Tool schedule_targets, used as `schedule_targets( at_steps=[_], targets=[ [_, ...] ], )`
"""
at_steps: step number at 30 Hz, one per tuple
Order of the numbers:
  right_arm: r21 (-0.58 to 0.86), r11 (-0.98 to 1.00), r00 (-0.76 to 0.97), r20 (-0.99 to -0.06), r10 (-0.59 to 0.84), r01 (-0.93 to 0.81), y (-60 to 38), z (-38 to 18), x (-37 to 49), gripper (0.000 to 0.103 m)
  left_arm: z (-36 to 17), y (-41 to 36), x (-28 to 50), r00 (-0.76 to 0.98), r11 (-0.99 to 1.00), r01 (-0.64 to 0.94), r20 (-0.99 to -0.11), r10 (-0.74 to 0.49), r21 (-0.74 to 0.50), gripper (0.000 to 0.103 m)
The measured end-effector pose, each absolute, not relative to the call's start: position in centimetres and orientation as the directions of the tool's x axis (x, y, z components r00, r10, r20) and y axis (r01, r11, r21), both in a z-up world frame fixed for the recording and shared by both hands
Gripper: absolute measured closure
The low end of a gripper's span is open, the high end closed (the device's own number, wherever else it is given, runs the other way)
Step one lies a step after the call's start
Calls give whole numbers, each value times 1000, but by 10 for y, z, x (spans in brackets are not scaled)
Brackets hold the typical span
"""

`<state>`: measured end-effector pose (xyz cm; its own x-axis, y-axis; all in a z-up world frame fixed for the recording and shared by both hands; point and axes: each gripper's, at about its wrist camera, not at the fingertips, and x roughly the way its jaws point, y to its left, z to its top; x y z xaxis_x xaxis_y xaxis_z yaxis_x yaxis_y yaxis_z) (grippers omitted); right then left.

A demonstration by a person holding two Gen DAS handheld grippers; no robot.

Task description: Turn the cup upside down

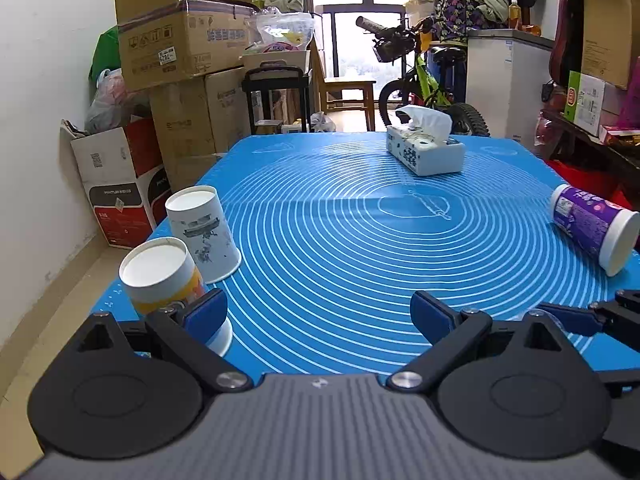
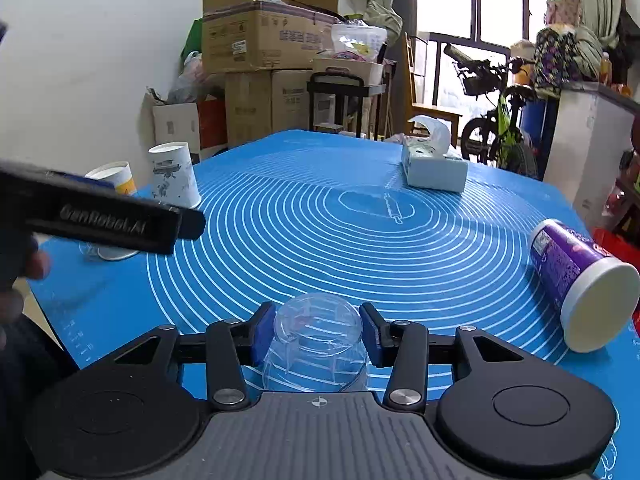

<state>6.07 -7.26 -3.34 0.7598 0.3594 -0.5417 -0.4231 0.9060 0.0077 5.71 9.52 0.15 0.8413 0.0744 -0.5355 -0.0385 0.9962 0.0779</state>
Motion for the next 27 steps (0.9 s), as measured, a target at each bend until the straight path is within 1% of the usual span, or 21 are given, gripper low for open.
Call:
schedule_targets(
  at_steps=[2, 3, 5, 10, 13, 17, 20, 27],
  targets=[
    [8, 906, 764, -534, 362, -423, -74, -30, 54, 34, 3, 93, 52, 846, 997, -30, -530, 61, 68, 6],
    [6, 907, 769, -529, 360, -421, -75, -27, 50, 32, 4, 92, 48, 847, 998, -25, -529, 56, 65, 6],
    [10, 911, 776, -520, 356, -412, -80, -21, 40, 25, 6, 89, 41, 848, 998, -8, -529, 39, 61, 6],
    [36, 944, 793, -532, 297, -329, -98, -15, 14, 24, 5, 79, 21, 856, 998, 37, -518, -4, 54, 6],
    [27, 957, 804, -536, 258, -289, -110, -17, -4, 24, 0, 73, 8, 856, 996, 65, -517, -23, 65, 6],
    [37, 967, 813, -534, 231, -250, -124, -18, -22, 24, -6, 67, -6, 838, 994, 96, -542, -54, 49, 6],
    [53, 970, 813, -535, 228, -238, -132, -18, -30, 24, -9, 63, -13, 828, 992, 118, -555, -74, 44, 6],
    [37, 970, 814, -538, 221, -239, -137, -20, -47, 24, -16, 54, -26, 815, 989, 137, -574, -84, 49, 6]
  ],
)
